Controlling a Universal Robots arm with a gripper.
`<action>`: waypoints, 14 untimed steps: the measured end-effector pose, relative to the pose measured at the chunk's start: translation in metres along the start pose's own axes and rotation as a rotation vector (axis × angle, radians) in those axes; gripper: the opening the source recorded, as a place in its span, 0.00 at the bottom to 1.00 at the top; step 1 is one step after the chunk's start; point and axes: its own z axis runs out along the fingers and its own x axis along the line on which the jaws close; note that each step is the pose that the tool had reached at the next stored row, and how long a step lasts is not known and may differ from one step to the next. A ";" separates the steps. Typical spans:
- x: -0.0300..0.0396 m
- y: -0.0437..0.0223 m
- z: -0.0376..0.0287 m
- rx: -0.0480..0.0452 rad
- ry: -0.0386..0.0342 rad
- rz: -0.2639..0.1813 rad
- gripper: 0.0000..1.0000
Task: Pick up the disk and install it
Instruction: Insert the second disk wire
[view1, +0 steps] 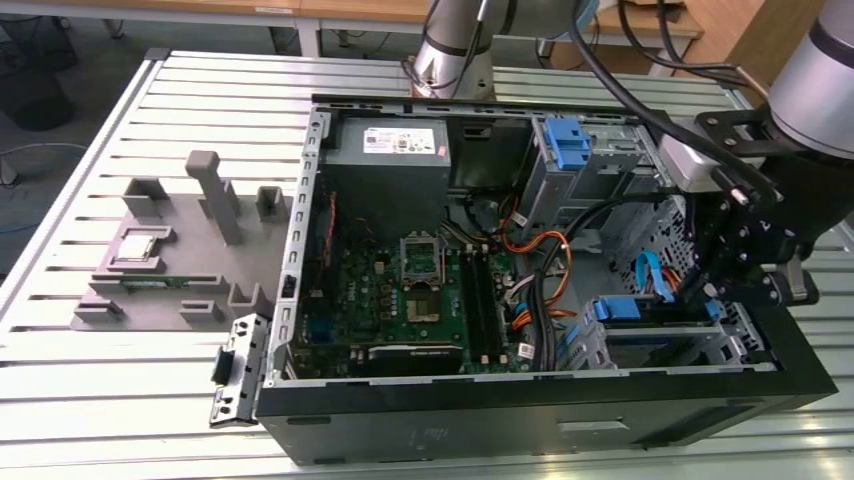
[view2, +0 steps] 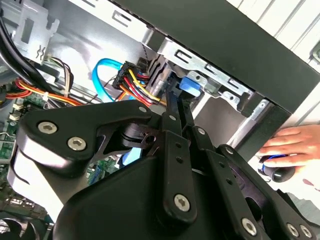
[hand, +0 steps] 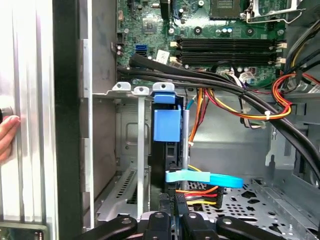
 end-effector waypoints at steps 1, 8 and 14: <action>-0.0012 0.0000 0.0002 0.0000 0.0027 0.000 0.16; -0.0067 0.0001 0.0019 -0.0003 0.0465 -0.004 0.16; -0.0112 0.0001 0.0024 -0.0004 0.0628 -0.006 0.16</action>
